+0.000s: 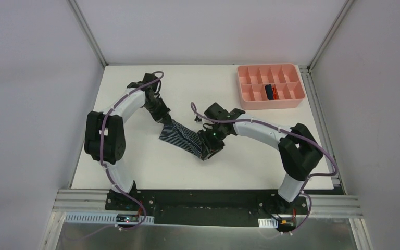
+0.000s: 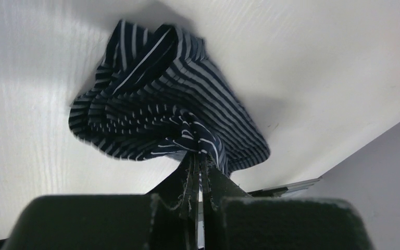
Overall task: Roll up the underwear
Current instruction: Fold the underwear at the center of the board.
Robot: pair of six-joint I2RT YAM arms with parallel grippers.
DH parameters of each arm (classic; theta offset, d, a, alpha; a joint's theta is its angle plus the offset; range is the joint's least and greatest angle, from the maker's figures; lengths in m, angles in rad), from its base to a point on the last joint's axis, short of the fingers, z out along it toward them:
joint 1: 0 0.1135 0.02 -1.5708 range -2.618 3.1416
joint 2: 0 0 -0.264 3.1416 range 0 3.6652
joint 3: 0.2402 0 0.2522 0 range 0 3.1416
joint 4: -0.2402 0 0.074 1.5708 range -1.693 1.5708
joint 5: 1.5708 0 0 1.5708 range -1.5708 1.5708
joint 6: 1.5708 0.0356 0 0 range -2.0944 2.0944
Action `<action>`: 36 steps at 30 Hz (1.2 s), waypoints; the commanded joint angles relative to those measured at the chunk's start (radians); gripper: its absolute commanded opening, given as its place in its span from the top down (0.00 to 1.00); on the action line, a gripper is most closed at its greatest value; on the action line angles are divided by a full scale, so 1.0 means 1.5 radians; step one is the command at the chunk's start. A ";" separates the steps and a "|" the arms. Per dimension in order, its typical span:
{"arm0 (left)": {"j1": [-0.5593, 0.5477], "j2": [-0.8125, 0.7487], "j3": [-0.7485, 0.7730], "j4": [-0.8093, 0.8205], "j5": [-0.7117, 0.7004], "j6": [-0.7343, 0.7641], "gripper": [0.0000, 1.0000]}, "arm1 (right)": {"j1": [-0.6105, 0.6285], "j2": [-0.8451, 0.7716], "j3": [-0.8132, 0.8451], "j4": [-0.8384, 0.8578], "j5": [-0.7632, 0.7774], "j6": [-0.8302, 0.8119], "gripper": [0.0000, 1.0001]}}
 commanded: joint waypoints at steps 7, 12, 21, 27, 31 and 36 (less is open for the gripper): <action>0.003 -0.096 -0.153 -0.010 0.009 0.056 1.00 | 0.104 -0.086 -0.073 0.099 0.100 0.089 0.50; 0.004 -0.099 -0.154 -0.009 0.000 0.057 1.00 | 0.138 -0.103 -0.080 0.135 0.179 0.110 0.51; 0.004 -0.097 -0.158 -0.010 -0.003 0.061 1.00 | 0.227 -0.034 -0.032 0.122 0.388 0.068 0.49; 0.004 -0.094 -0.158 -0.010 -0.004 0.062 1.00 | 0.239 -0.002 -0.028 0.143 0.408 0.043 0.49; 0.004 -0.093 -0.158 -0.010 -0.005 0.061 1.00 | 0.248 0.024 -0.032 0.157 0.408 0.042 0.49; 0.004 -0.091 -0.159 -0.010 -0.005 0.061 1.00 | 0.257 0.043 -0.050 0.183 0.447 0.044 0.82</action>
